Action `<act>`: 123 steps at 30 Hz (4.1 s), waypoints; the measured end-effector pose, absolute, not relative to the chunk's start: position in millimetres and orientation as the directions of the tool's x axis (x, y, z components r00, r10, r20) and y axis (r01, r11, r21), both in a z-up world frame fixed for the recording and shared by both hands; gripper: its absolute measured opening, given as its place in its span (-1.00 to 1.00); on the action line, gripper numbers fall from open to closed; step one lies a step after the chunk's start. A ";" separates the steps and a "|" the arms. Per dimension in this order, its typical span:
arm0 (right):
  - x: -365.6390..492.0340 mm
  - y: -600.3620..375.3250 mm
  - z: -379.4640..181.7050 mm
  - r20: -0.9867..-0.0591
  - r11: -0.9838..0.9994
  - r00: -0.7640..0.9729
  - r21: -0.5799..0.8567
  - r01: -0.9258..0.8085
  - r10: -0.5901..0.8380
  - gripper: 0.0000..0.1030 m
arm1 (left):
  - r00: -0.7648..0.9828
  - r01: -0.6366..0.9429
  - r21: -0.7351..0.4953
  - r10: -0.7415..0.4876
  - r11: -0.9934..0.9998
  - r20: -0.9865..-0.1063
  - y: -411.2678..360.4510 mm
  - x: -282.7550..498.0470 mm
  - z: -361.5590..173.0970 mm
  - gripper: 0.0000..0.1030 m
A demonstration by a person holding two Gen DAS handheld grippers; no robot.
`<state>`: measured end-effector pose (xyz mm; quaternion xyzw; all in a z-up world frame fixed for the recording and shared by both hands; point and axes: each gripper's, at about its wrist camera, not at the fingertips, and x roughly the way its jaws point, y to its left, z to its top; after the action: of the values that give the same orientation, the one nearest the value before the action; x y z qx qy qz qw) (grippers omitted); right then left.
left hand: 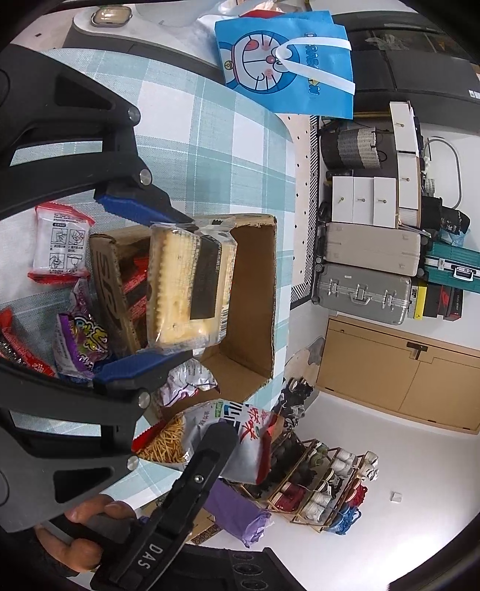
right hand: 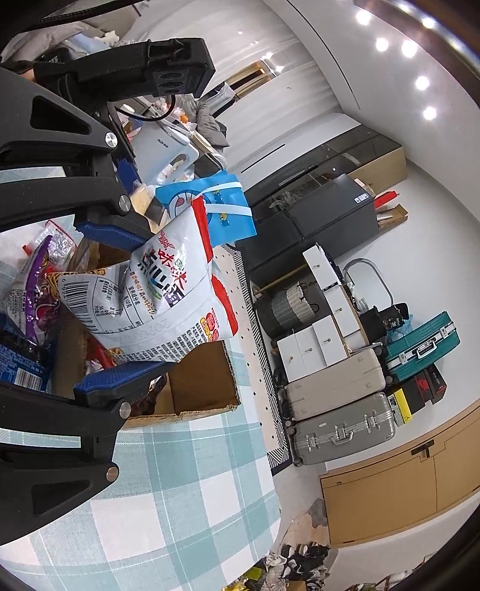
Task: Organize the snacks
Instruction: 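Carry both packets over the box and open both tools to drop them inside, then withdraw both tools from the box toward the remaining snacks, then grasp the blue wafer packet with the right tool while the left tool grasps the white-and-red packet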
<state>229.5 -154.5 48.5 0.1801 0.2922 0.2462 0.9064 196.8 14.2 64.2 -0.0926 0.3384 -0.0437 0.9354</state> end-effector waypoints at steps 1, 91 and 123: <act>231.8 -152.7 47.5 -0.445 0.816 0.708 0.468 -0.339 0.549 0.08 | 0.766 0.022 -0.199 -0.144 0.980 -0.626 13.3 199.8 62.0 0.13; 136.6 -157.8 -53.4 -0.745 0.906 0.517 0.330 -0.264 0.422 0.99 | 0.641 -0.021 -0.164 -0.112 0.986 -0.760 23.1 97.5 -24.1 0.97; 193.3 -154.4 -63.1 -0.787 0.957 0.545 0.251 -0.144 0.288 0.99 | 0.586 -0.094 -0.123 -0.045 0.988 -0.809 35.2 153.4 -57.2 0.97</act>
<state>193.3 -154.4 -63.1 0.0783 0.4606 0.1234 0.8755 153.4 35.2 -57.2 -0.0766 0.4548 0.0139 0.8872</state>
